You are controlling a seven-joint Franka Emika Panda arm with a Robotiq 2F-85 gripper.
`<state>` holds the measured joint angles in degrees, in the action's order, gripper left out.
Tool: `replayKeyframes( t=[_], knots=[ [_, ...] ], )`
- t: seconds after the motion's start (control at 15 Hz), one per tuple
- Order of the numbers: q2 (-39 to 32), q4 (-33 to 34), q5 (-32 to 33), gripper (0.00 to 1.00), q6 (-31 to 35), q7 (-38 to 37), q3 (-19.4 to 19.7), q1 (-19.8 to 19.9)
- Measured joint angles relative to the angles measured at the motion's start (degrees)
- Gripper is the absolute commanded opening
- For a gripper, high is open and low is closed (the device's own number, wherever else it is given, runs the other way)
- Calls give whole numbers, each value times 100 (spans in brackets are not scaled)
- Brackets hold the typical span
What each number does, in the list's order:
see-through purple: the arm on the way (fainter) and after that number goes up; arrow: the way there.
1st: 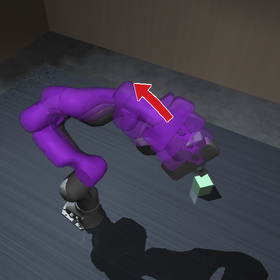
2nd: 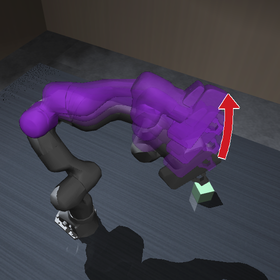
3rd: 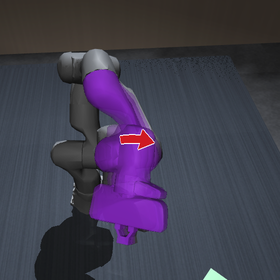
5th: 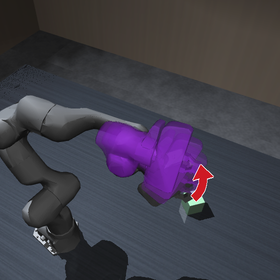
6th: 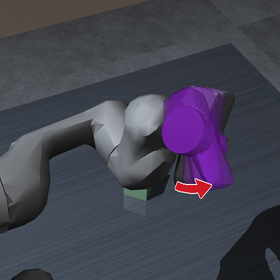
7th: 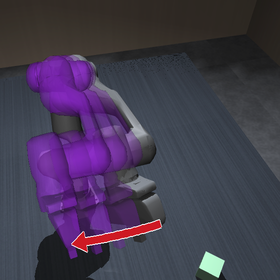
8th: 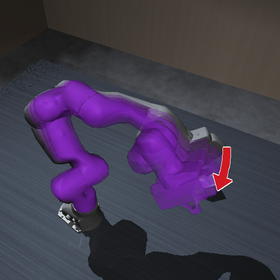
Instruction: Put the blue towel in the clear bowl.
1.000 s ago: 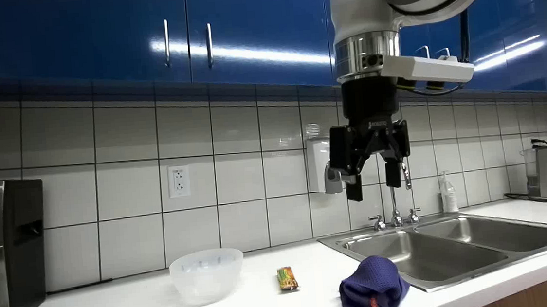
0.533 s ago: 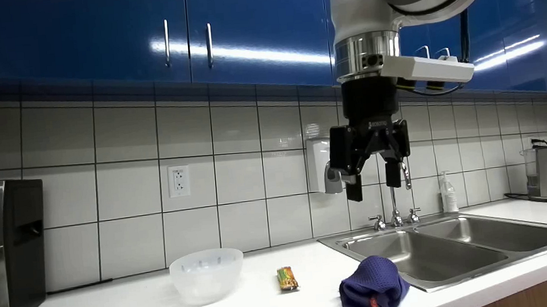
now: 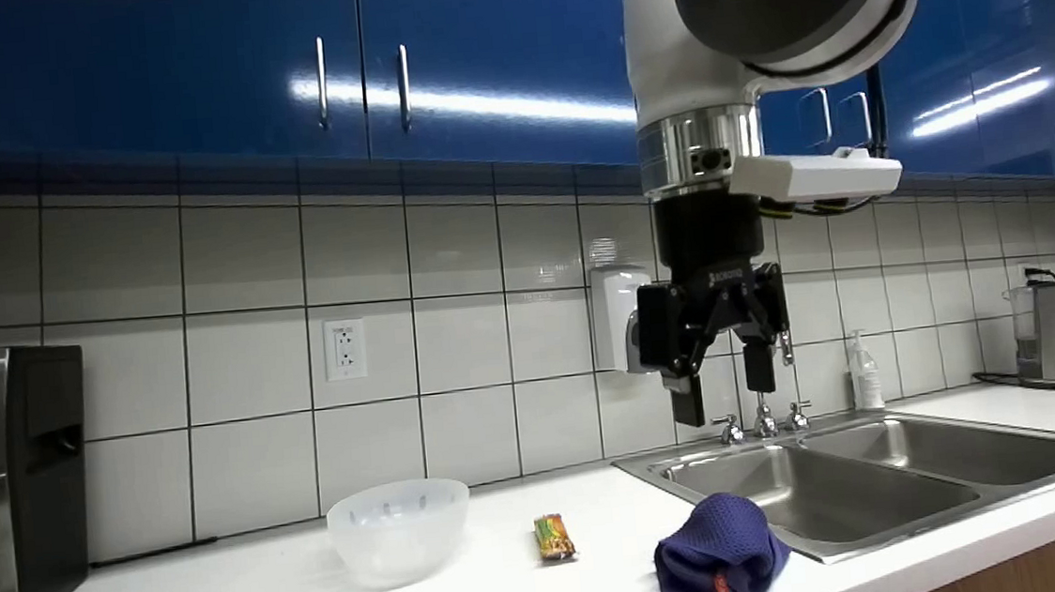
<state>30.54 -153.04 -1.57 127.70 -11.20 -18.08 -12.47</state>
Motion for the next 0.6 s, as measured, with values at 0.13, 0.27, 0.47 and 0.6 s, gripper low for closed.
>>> replayKeyframes(
  t=[0.13, 0.27, 0.47, 0.6],
  knots=[
    [-293, 8, 174, 100, 212, -41, 0, 92],
    [-618, 40, 411, 100, 470, -141, 2, 241],
    [-1150, 144, 788, 100, 893, -313, 48, 524],
    [-1531, 283, 1042, 100, 1094, -485, 132, 718]
  ],
)
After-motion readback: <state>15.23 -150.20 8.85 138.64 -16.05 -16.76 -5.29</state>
